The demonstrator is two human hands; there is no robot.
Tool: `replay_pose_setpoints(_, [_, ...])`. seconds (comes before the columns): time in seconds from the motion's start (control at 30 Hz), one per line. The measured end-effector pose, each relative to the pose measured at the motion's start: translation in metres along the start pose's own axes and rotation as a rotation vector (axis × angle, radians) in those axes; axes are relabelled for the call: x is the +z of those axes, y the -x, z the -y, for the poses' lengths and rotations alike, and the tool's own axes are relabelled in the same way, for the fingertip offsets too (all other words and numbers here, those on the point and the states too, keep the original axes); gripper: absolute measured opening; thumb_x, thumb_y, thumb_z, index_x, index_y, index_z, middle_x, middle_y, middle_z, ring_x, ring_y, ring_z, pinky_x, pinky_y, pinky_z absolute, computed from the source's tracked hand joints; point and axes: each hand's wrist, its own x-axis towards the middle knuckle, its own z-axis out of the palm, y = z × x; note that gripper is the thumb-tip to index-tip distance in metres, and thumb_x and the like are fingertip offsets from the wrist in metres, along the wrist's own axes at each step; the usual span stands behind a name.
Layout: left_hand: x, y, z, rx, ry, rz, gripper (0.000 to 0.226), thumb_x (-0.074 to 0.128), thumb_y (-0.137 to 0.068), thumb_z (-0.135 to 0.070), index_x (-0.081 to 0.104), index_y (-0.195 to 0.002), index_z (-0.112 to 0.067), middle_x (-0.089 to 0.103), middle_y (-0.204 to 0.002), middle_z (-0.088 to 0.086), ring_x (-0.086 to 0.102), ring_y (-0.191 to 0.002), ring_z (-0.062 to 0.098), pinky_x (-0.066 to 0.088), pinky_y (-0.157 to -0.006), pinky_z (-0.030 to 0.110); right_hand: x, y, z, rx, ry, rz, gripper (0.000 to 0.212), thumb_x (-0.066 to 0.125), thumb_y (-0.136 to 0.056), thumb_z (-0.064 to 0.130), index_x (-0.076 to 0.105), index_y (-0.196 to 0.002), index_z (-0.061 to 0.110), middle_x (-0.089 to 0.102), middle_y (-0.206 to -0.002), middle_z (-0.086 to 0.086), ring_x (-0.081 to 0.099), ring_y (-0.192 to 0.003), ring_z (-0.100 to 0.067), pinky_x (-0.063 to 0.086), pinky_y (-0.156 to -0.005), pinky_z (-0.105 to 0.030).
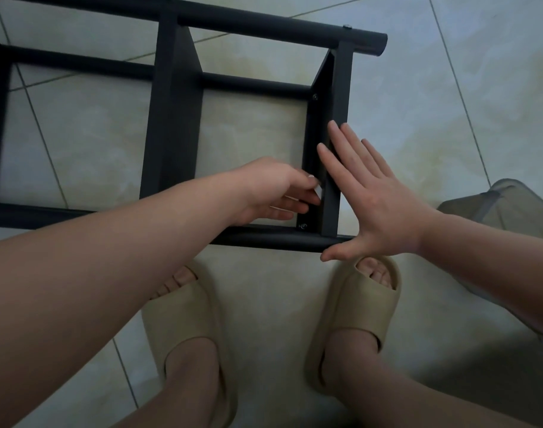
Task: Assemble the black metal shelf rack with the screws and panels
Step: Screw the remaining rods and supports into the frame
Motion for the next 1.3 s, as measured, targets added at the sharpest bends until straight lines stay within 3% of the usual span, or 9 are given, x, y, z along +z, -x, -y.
replay_pose_setpoints(0.47, [0.0028,0.0018,-0.0047,0.012,-0.036,-0.034,0.009,0.063,-0.096,-0.03,0.065,-0.103,-0.024,0.077,-0.083,-0.006,0.07,-0.081,0.012,0.051,-0.086,0.034,0.0027,-0.0011,-0.0006,-0.004,-0.02,-0.015,0.134,0.048,-0.072,0.094,0.003,-0.163,0.007,-0.01,-0.17,-0.016,-0.012,-0.157,-0.032,0.007,-0.126,-0.056])
replay_pose_setpoints(0.73, [0.0008,0.0035,-0.0039,0.03,-0.173,-0.051,0.006,0.063,-0.096,-0.031,0.066,-0.095,-0.025,0.077,-0.082,-0.006,0.069,-0.082,0.012,0.048,-0.078,0.032,0.0031,-0.0006,-0.0008,-0.003,-0.037,-0.016,0.134,0.05,-0.071,0.093,0.004,-0.163,0.007,-0.01,-0.17,-0.017,-0.012,-0.157,-0.032,0.005,-0.127,-0.054])
replay_pose_setpoints(1.13, [0.0037,0.0035,-0.0005,0.062,-0.155,-0.047,0.007,0.063,-0.096,-0.029,0.065,-0.09,-0.025,0.077,-0.082,-0.006,0.069,-0.077,0.01,0.049,-0.079,0.032,0.0043,-0.0007,-0.0009,-0.014,-0.051,-0.031,0.133,0.049,-0.072,0.094,0.004,-0.163,0.007,-0.009,-0.17,-0.017,-0.011,-0.157,-0.033,0.008,-0.126,-0.057])
replay_pose_setpoints(1.3, [0.0046,0.0051,-0.0016,0.028,-0.128,-0.034,0.009,0.062,-0.095,-0.024,0.065,-0.092,-0.016,0.078,-0.082,-0.001,0.07,-0.076,0.01,0.052,-0.078,0.03,0.0052,-0.0007,-0.001,-0.015,-0.058,-0.034,0.134,0.05,-0.071,0.094,0.005,-0.163,0.007,-0.009,-0.17,-0.017,-0.011,-0.157,-0.033,0.009,-0.126,-0.057])
